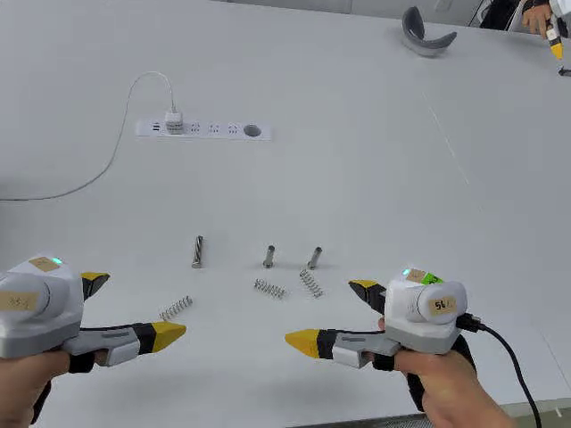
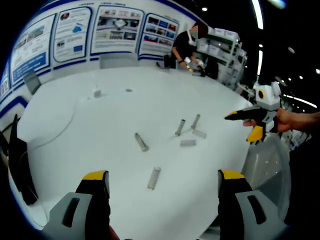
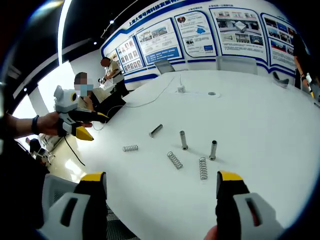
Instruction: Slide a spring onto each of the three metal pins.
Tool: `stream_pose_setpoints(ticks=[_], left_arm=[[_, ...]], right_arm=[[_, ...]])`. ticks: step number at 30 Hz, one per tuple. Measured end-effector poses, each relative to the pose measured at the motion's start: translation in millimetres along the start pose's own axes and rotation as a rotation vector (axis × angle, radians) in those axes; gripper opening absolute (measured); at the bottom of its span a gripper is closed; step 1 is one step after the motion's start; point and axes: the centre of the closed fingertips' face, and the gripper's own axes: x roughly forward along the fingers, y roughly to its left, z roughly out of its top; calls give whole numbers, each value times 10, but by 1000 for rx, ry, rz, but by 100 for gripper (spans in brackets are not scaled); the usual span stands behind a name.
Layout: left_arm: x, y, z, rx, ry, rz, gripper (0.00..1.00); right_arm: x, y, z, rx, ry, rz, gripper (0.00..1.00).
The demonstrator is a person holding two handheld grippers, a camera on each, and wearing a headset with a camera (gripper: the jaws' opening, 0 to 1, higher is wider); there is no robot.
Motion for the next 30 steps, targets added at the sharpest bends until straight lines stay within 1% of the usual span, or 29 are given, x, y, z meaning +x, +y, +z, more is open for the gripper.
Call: stream_pose_setpoints(ticks=[4, 6, 9, 16, 23, 30], left_arm=[[63, 15, -27, -3, 15, -4, 89], [103, 15, -44, 0, 24, -7, 89], [151, 4, -35, -1, 27, -14, 89], [280, 6, -4, -3, 36, -27, 89], [384, 50, 46, -4, 38, -35, 89], [484, 83, 45, 6, 50, -45, 88]], right_arm=[[3, 3, -2, 2, 1, 1, 92], [6, 32, -16, -5, 7, 15, 92], [6, 37, -45, -13, 18, 13, 92], [-17, 22, -40, -4, 11, 7, 92], [-31, -8, -52, 6, 11, -6, 93], [-38, 3, -73, 19, 11, -5, 92]])
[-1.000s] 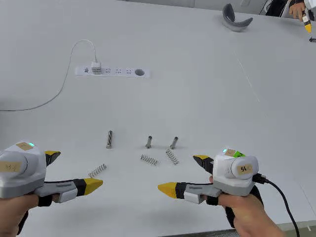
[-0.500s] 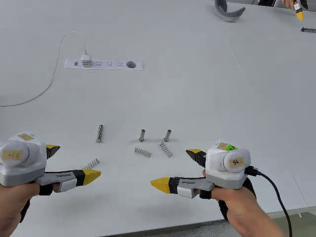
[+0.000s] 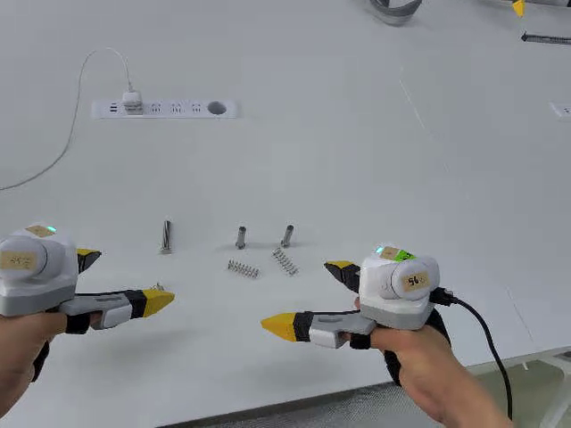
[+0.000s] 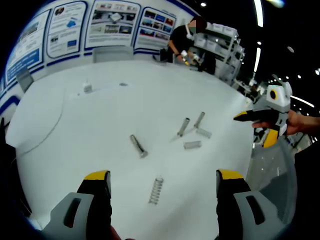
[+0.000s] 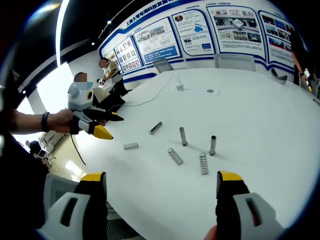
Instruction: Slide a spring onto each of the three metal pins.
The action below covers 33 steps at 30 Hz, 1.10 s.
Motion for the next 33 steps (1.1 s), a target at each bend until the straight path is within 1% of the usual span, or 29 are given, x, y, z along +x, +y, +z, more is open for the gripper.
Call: stream_pose_setpoints(ticks=[4, 7, 13, 17, 20, 28, 29, 31, 33], left_arm=[[56, 14, 14, -2, 4, -2, 87], [105, 33, 48, -7, 1, -3, 86], [229, 129, 121, -27, -9, 2, 85], [293, 187, 133, -32, -4, 14, 85], [357, 238, 143, -48, -6, 19, 84], [517, 307, 216, -68, -11, 28, 81], [532, 315, 222, -69, -11, 30, 80], [573, 360, 211, -57, 6, 50, 79], [622, 373, 213, -56, 9, 49, 78]], right_arm=[[-12, -12, -13, 4, 1, -5, 92], [-22, -20, -15, 7, 0, -8, 92], [-31, -50, -14, 18, -3, -15, 92], [-29, -42, -16, 27, -5, -14, 91], [-23, -31, -31, 28, -2, -12, 91], [-31, -57, -51, 39, 0, -18, 90], [-34, -61, -50, 41, 0, -19, 90], [-43, -72, -48, 46, -3, -22, 90], [-52, -89, -48, 52, -6, -26, 90]])
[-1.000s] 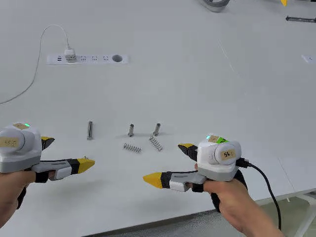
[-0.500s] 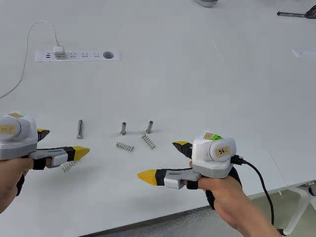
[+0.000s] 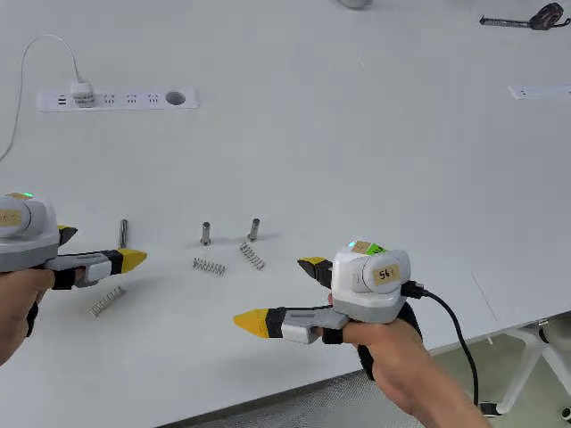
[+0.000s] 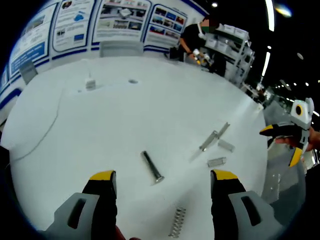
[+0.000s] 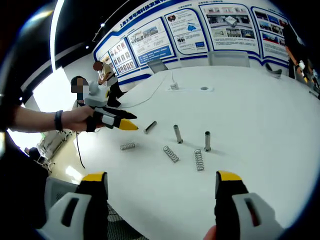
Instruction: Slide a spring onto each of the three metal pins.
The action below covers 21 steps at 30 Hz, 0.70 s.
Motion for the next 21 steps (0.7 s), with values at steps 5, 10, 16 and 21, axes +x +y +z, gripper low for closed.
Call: stream_pose_setpoints(ticks=[5, 10, 16, 21], left_arm=[[119, 6, -17, -2, 19, 2, 76], [234, 4, -1, -23, 18, 1, 72], [352, 14, 7, -38, 28, 11, 62], [417, 30, 31, -35, 27, 23, 54]], right_arm=[[-17, -32, -20, 22, -4, -9, 89], [-19, -34, -55, 39, -2, -11, 89], [-35, -44, -71, 55, -6, -11, 87], [-37, -57, -81, 63, -7, -13, 86]])
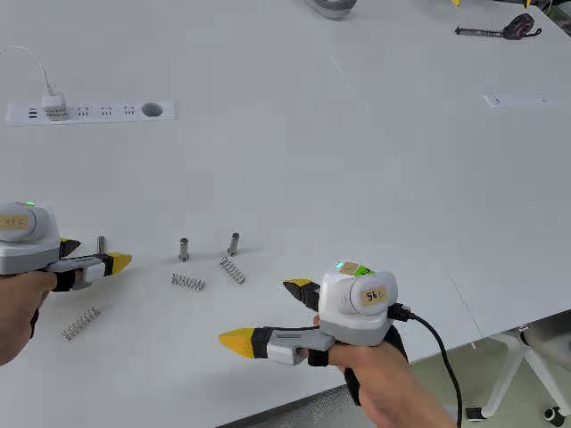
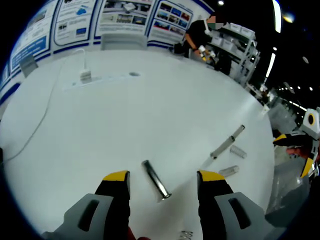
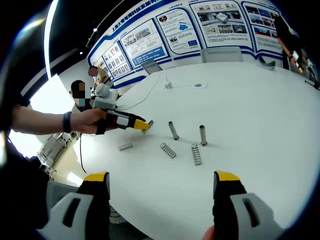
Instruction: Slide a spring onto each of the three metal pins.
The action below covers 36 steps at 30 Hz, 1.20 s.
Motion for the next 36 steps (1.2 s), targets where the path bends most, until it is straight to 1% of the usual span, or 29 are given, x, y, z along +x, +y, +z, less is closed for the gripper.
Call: stream_pose_setpoints(ticks=[2, 5, 6, 8, 10, 12, 15, 18, 20, 21, 22, 23, 26, 27, 29, 32, 34, 36], left_arm=[[22, 11, 12, -5, -1, 7, 51], [52, 35, 8, -29, 6, 23, 46], [62, 52, 3, -56, 6, 32, 44], [76, 60, 5, -78, 4, 35, 41], [92, 56, 0, -77, 10, 44, 38], [107, 84, 17, -70, 10, 70, 33], [116, 117, 16, -100, 18, 94, 26], [111, 148, 21, -99, 25, 122, 21], [106, 148, 21, -100, 34, 138, 19], [104, 150, 27, -117, 31, 145, 18], [104, 159, 24, -123, 38, 156, 18], [105, 165, 25, -117, 42, 168, 17], [100, 209, 13, -65, 67, 236, 12], [106, 190, 14, -74, 67, 238, 12], [108, 191, 15, -68, 75, 262, 11], [134, 197, 22, -45, 81, 278, 11], [133, 217, 25, -47, 84, 290, 10], [132, 232, 23, -36, 92, 297, 9]], right_arm=[[1, -9, -7, -1, 3, -2, 86], [5, -11, -7, 0, 3, -3, 86], [7, -11, -9, 2, 4, -2, 86], [13, -13, -14, 3, 4, -3, 86], [18, -13, -19, 6, 5, -2, 86], [22, -13, -28, 7, 7, -2, 86], [23, -14, -37, 11, 7, -2, 86], [21, -26, -46, 18, 6, -4, 86], [23, -32, -54, 21, 7, -5, 86], [23, -30, -55, 22, 6, -5, 86], [25, -30, -58, 23, 6, -5, 86], [31, -32, -64, 26, 7, -5, 86], [52, -19, -79, 34, 10, 1, 85], [56, -14, -78, 34, 10, 2, 85], [63, -13, -72, 37, 9, 0, 85], [62, -23, -64, 41, 5, -5, 85], [54, -33, -62, 42, 4, -7, 85], [45, -47, -64, 42, 4, -10, 85]])
